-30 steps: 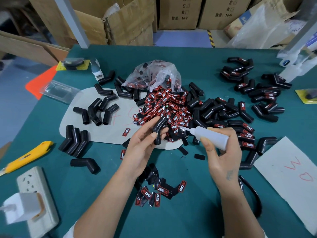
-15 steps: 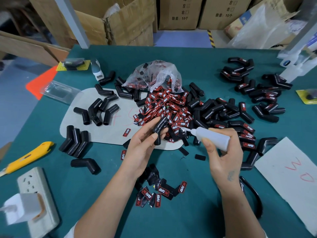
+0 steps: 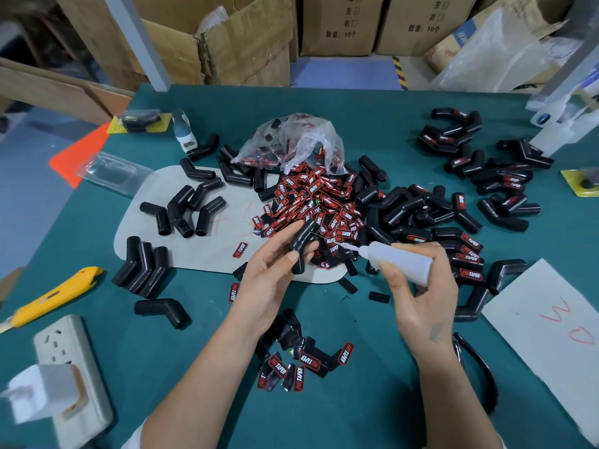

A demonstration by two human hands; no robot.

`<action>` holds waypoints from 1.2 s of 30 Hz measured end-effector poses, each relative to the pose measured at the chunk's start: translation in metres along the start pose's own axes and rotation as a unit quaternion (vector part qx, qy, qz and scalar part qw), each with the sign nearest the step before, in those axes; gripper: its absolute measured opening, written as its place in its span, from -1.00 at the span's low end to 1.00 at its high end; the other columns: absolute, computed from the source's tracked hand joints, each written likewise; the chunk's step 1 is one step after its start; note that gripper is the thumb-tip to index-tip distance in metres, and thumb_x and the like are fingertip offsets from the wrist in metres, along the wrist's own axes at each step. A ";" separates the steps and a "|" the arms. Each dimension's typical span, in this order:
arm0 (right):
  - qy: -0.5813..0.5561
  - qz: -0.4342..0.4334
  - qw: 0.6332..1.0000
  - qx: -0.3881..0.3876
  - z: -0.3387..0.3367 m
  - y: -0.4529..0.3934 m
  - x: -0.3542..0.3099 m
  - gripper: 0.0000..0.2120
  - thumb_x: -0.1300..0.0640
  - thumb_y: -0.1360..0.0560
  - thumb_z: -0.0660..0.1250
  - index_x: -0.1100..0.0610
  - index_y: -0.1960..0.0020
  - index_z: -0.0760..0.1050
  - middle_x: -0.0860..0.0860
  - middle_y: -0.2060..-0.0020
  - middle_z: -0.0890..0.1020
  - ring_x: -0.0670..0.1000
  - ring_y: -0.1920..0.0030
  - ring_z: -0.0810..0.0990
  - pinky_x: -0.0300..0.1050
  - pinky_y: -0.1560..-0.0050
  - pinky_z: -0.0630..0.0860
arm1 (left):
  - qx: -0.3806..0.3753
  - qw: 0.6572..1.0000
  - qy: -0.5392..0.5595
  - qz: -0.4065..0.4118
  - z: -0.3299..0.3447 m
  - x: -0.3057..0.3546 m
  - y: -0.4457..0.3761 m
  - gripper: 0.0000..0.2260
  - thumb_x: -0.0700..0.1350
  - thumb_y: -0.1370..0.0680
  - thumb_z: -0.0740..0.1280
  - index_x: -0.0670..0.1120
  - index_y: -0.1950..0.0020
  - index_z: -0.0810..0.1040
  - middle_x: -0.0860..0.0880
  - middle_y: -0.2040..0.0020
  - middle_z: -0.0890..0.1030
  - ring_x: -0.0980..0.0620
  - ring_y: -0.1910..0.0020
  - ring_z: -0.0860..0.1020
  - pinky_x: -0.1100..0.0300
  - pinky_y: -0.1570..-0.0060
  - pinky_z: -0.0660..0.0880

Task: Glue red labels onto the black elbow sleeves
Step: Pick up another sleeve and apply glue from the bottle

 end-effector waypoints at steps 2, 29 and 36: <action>-0.001 -0.001 1.000 0.004 -0.001 0.000 0.000 -0.78 -0.04 -0.58 0.40 -0.29 -0.18 0.49 -0.26 -0.06 0.60 -0.07 -0.07 0.62 -0.26 -0.02 0.50 | -0.001 1.000 0.001 0.001 0.000 0.000 0.000 -0.59 -0.27 -0.63 0.29 -0.06 -0.47 0.57 -0.27 -0.35 0.63 -0.19 -0.38 0.59 0.14 -0.28 0.54; -0.005 0.006 1.000 -0.002 0.001 0.000 -0.001 -0.78 -0.06 -0.58 0.40 -0.30 -0.16 0.48 -0.28 -0.05 0.59 -0.06 -0.06 0.62 -0.27 -0.02 0.48 | -0.009 1.000 0.015 0.007 0.001 0.001 -0.002 -0.60 -0.26 -0.61 0.32 -0.01 -0.42 0.62 -0.26 -0.36 0.62 -0.19 -0.38 0.60 0.15 -0.27 0.53; -0.012 0.009 1.000 -0.004 0.000 -0.001 -0.001 -0.78 -0.05 -0.58 0.40 -0.29 -0.16 0.49 -0.27 -0.06 0.60 -0.07 -0.07 0.63 -0.29 -0.01 0.50 | -0.007 1.000 0.011 0.005 0.000 0.001 -0.001 -0.60 -0.26 -0.61 0.31 -0.05 -0.45 0.60 -0.27 -0.35 0.63 -0.20 -0.39 0.59 0.13 -0.28 0.54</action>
Point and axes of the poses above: each hand's wrist, its own y-axis away from the middle knuckle, its own z-axis out of the palm, x = y × z, the point moved 8 cm from there along -y, towards the middle knuckle
